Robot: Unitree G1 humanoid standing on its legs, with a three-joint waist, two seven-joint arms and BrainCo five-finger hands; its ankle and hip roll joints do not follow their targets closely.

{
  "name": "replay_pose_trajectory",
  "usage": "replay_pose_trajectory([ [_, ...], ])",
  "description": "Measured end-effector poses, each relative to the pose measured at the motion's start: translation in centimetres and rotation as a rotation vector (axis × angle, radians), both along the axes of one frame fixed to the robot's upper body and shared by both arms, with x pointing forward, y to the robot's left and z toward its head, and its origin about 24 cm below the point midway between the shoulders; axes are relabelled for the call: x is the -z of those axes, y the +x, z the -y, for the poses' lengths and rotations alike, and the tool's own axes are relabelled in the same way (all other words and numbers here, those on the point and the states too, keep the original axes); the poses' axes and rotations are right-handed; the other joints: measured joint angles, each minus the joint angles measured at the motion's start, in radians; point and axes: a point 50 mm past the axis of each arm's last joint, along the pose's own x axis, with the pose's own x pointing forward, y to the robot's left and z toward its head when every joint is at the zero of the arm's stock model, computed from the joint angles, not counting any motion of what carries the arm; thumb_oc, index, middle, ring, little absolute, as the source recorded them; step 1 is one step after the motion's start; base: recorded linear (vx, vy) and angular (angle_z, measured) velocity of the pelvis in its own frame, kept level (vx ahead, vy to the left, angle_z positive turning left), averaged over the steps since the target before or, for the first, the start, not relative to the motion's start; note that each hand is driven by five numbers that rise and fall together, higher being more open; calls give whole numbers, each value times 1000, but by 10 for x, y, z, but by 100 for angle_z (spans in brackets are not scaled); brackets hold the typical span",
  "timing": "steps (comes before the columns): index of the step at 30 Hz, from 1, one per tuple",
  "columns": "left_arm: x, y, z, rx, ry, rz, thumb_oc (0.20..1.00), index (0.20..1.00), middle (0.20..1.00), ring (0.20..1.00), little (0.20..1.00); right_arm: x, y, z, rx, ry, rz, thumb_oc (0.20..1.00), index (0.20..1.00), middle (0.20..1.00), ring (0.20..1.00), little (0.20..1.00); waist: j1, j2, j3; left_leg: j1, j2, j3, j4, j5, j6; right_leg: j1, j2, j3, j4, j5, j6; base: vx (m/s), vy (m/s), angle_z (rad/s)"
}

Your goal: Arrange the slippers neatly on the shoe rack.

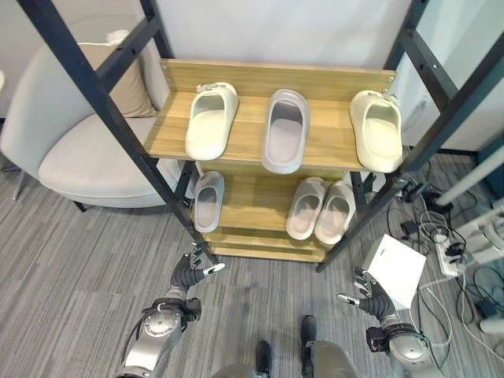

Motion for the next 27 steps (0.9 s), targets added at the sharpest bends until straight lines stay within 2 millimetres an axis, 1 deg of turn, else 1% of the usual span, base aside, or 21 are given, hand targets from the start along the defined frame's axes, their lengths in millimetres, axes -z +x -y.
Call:
replay_pose_trajectory([
  [1, 4, -6, 0, -1, -2, -21, 1000, 1000, 1000, 1000, 1000, -1, 0, 1, 4, 0, 4, 1000, 1000, 1000, 1000, 1000, 10, -3, -2, 4, 5, 8, 0, -5, -8, 10, 5, -2, -37, 37, 4, 94, -155, -21],
  [2, 7, -11, 1, -2, -8, -38, 1000, 1000, 1000, 1000, 1000, -1, 1, 2, 6, -3, 5, 1000, 1000, 1000, 1000, 1000, 14, -4, -2, 11, 8, 14, 0, -7, -11, 35, 10, -4, -72, 84, -12, 71, -167, -25],
  [4, 10, -15, 4, -4, -27, -47, 1000, 1000, 1000, 1000, 1000, 0, -1, 3, 10, -4, 1, 1000, 1000, 1000, 1000, 1000, 13, 5, -6, 22, 26, 13, 1, -15, -26, 94, 39, -1, -174, 129, -33, 28, -120, -18],
  [5, 9, -13, 6, -1, -32, -41, 1000, 1000, 1000, 1000, 1000, 0, -1, 2, 8, 0, 0, 1000, 1000, 1000, 1000, 1000, 12, -1, -1, 18, 29, 13, 31, -25, -39, 116, 45, 4, -202, 158, -53, -39, -52, -10],
  [7, 7, -11, 8, 4, -47, -29, 1000, 1000, 1000, 1000, 1000, -1, 0, 3, 8, -1, 4, 1000, 1000, 1000, 1000, 1000, 15, -11, 4, -20, 31, 11, 141, -49, -73, 129, 43, 5, -200, 137, -59, -36, -29, 0],
  [8, 3, -6, 10, 9, -51, -9, 1000, 1000, 1000, 1000, 1000, -2, 3, 2, 11, 5, 9, 1000, 1000, 1000, 1000, 1000, 15, -25, 14, -86, 30, 6, 272, -70, -97, 130, 35, 6, -202, 121, -79, 53, 45, 5],
  [9, -2, 2, 11, 19, -51, 17, 1000, 1000, 1000, 1000, 1000, -2, 3, 3, 13, 7, 10, 1000, 1000, 1000, 1000, 1000, 10, -49, 29, -161, 26, -16, 386, -96, -109, 129, 22, 10, -202, 122, -83, 100, 69, 3],
  [10, -4, 6, 12, 23, -51, 29, 1000, 1000, 1000, 1000, 1000, -2, 3, 5, 13, 3, 9, 1000, 1000, 1000, 1000, 1000, 16, -54, 34, -185, 40, -47, 380, -109, -118, 130, 24, 4, -202, 120, -84, 105, 91, 10],
  [12, -7, 10, 13, 27, -49, 43, 1000, 1000, 1000, 1000, 1000, -3, 1, 9, 34, -3, 10, 1000, 1000, 1000, 1000, 1000, -1, -62, 38, -205, 109, -56, 267, -103, -115, 136, 31, -24, -202, 109, -92, 178, 203, 25],
  [13, -8, 11, 12, 25, -48, 46, 1000, 1000, 1000, 1000, 1000, -3, 1, 11, 47, -4, 11, 1000, 1000, 1000, 1000, 1000, -10, -59, 38, -204, 137, -63, 198, -97, -117, 131, 35, -27, -203, 104, -85, 244, 334, 7],
  [14, -7, 11, 12, 25, -47, 44, 1000, 1000, 1000, 1000, 1000, -2, 0, 12, 60, -1, 9, 1000, 1000, 1000, 1000, 1000, -13, -62, 37, -195, 151, -79, 153, -93, -119, 127, 36, -22, -203, 99, -77, 242, 380, -16],
  [16, -7, 11, 15, 29, -54, 42, 1000, 1000, 1000, 1000, 1000, -4, 2, 16, 81, -1, 23, 1000, 1000, 1000, 1000, 1000, -18, -53, 32, -179, 134, -96, 115, -77, -103, 128, 28, -6, -201, 88, -58, 209, 429, -23],
  [17, -6, 11, 16, 33, -56, 40, 1000, 1000, 1000, 1000, 1000, -4, 1, 18, 91, -2, 23, 1000, 1000, 1000, 1000, 1000, -34, -42, 26, -169, 112, -90, 119, -73, -95, 127, 22, -15, -195, 92, -52, 119, 288, -7],
  [18, -5, 10, 18, 40, -59, 34, 1000, 1000, 1000, 1000, 1000, -4, -1, 20, 99, -7, 20, 1000, 1000, 1000, 1000, 1000, -44, -18, 13, -157, 98, -84, 105, -63, -78, 123, 19, -25, -188, 98, -44, 89, 260, -2],
  [19, -3, 7, 20, 51, -60, 24, 1000, 1000, 1000, 1000, 1000, -2, -7, 23, 106, -15, 1, 1000, 1000, 1000, 1000, 1000, -48, 11, -3, -126, 91, -80, 52, -25, -53, 122, 27, -26, -185, 100, -45, 87, 420, -2],
  [20, -4, 9, 22, 57, -62, 30, 1000, 1000, 1000, 1000, 1000, 2, -14, 21, 105, -10, -25, 1000, 1000, 1000, 1000, 1000, -54, 23, -7, -94, 85, -62, 8, 46, -63, 128, 16, -26, -185, 107, -16, 86, 419, -6],
  [21, -5, 10, 22, 62, -58, 34, 1000, 1000, 1000, 1000, 1000, 3, -15, 19, 104, -2, -28, 1000, 1000, 1000, 1000, 1000, -57, 25, -9, -88, 68, -53, -1, 51, -53, 115, 6, -19, -163, 121, -16, 50, 343, -30],
  [22, -4, 8, 19, 60, -49, 26, 1000, 1000, 1000, 1000, 1000, 3, -12, 15, 92, 3, -24, 1000, 1000, 1000, 1000, 1000, -51, 28, -7, -89, 62, -33, -1, 49, -48, 80, -1, 1, -120, 120, -14, 18, 115, -48],
  [23, -2, 6, 16, 58, -37, 14, 1000, 1000, 1000, 1000, 1000, 1, -6, 11, 73, 6, -12, 1000, 1000, 1000, 1000, 1000, -41, 34, -5, -89, 66, -6, -1, 55, -48, 66, -11, 1, -99, 110, -8, 21, 148, -54],
  [26, -3, 5, 5, 48, -3, 6, 1000, 1000, 1000, 1000, 1000, -1, 2, 1, 38, 21, 8, 1000, 1000, 1000, 1000, 1000, -27, 30, -2, -83, 49, 20, -1, 47, -37, 47, -39, -35, -59, 109, 9, -19, 50, -27],
  [27, -4, 5, 3, 46, 5, 8, 1000, 1000, 1000, 1000, 1000, -1, 3, 0, 30, 18, 9, 1000, 1000, 1000, 1000, 1000, -26, 29, -2, -83, 52, 20, -1, 47, -37, 41, -39, -32, -49, 96, 26, 0, 0, 0],
])
